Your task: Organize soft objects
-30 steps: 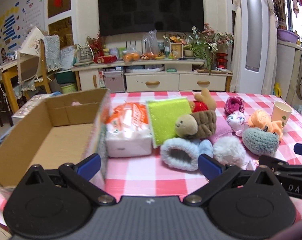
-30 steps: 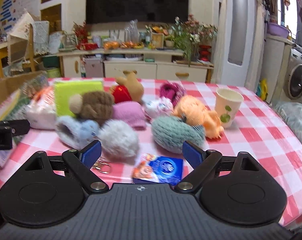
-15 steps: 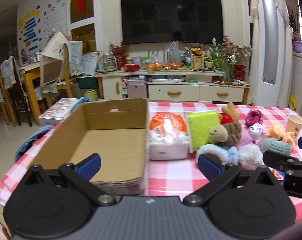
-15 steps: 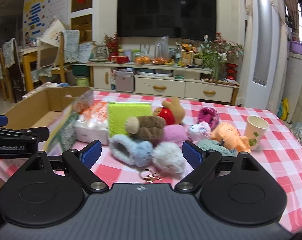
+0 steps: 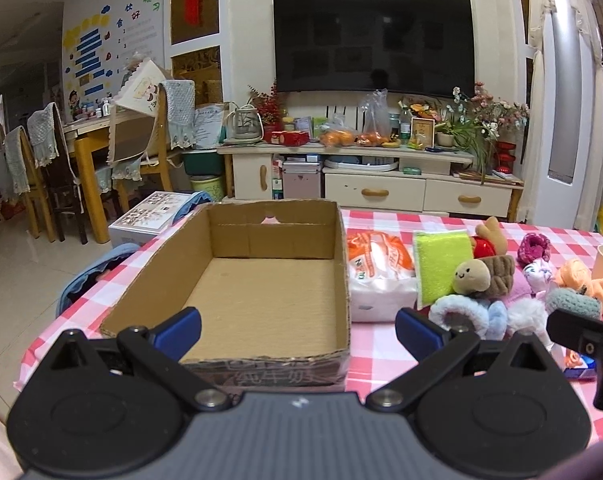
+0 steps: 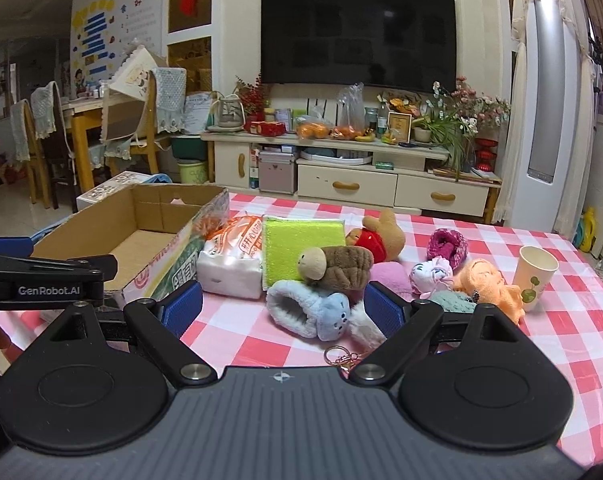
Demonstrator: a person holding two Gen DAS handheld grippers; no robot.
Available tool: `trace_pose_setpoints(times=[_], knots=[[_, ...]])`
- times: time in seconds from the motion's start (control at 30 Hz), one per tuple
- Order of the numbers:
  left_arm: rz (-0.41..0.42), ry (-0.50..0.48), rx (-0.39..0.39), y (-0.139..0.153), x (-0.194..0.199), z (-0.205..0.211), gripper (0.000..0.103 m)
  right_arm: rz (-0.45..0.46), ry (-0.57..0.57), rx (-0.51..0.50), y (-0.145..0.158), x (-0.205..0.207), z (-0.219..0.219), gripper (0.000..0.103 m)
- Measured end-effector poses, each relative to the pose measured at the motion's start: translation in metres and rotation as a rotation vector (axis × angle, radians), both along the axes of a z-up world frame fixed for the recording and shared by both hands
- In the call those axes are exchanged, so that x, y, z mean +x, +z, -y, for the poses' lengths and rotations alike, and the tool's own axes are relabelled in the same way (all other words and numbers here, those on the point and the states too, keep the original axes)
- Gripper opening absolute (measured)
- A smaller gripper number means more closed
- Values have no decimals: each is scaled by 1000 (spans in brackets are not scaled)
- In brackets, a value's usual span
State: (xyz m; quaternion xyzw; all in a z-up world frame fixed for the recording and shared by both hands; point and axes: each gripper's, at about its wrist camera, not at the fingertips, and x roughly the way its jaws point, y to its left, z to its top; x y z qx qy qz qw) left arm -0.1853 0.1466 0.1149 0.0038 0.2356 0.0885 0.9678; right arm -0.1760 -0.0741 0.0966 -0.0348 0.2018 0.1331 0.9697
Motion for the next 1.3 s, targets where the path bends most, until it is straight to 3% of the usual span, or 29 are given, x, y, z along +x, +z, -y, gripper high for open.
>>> trace_pose_setpoints(times=[0.9, 1.3], knots=[[-75, -52, 36, -13, 14, 34, 102, -20, -99, 60, -4, -3, 30, 103], [-112, -210, 46, -20, 32, 83, 102, -47, -257, 99, -21, 4, 81, 103]])
